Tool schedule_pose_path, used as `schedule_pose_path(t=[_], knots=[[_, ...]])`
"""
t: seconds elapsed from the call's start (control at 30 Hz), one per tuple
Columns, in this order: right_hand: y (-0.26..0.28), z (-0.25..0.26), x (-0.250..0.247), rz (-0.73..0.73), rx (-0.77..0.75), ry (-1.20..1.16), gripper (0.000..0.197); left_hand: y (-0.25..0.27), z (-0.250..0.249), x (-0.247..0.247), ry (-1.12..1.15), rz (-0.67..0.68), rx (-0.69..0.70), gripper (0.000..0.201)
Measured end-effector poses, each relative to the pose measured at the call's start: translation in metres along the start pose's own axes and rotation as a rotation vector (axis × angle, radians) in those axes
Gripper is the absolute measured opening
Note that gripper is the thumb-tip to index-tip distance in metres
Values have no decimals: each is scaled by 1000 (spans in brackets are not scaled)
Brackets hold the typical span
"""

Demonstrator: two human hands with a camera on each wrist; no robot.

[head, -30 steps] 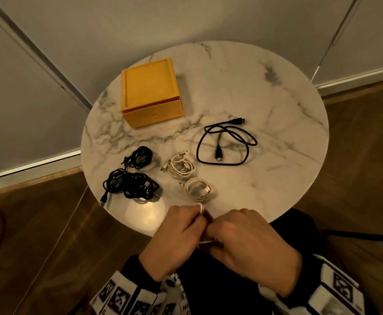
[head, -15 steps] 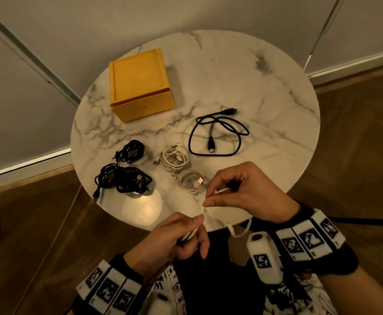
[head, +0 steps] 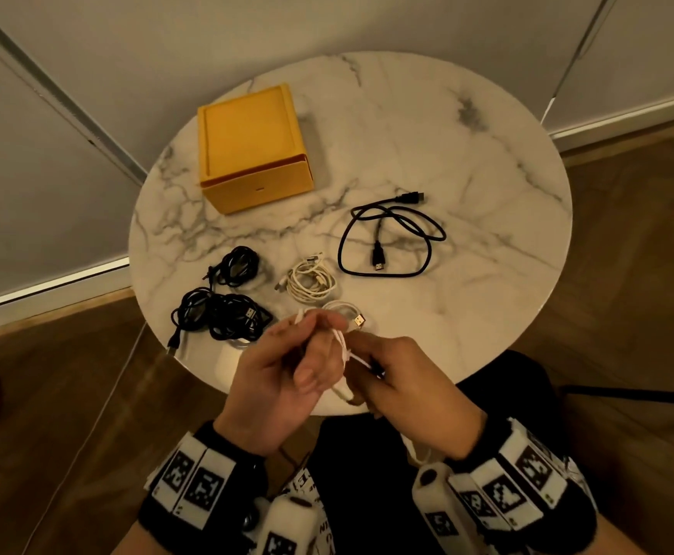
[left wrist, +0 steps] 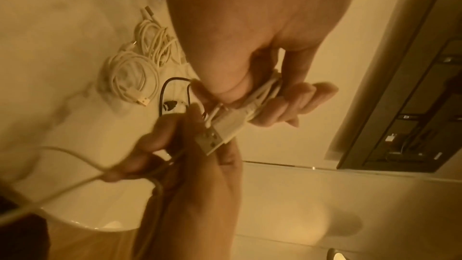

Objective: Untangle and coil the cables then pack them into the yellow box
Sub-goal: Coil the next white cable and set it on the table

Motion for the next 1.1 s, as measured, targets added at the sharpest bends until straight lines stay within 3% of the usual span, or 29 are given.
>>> schedule_pose_path(t=[0.2,0.43,0.5,0.57,0.63,0.77,0.83,0.97,1.1], knots=[[8,-12,18,118,78,70,16,-2,-17,-14,8,-298,226,37],[17,-2,21,180,73,68,12,-8,-27,-23,-21,-368,420,32],[18,3,19,182,24,121,20,-9,-31,-24,-76,-365,489,31],[19,5,18,185,-4,161,32,-8,-34,-21,-235,-339,553,29],[19,6,12,178,-8,160,35,-6,-34,-17,-533,-312,601,28],[10,12,-8,98,-54,135,15,-2,-16,-4,-1308,-89,598,24],[5,14,-19,59,-75,123,9,-3,-7,-3,-1538,18,593,28],[6,18,-25,97,-117,101,24,-5,0,1,-1657,134,514,31],[8,17,-23,119,-199,182,33,-5,4,2,-1797,213,473,21]])
Point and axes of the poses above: each hand's wrist, its own y-axis away from the middle knuckle, its own x-axis out of the palm, z = x × y, the point moved 8 cm from there along -y, towards the middle knuckle, and after that the axes turned 14 degrees about -z, right-handed, at the moved point
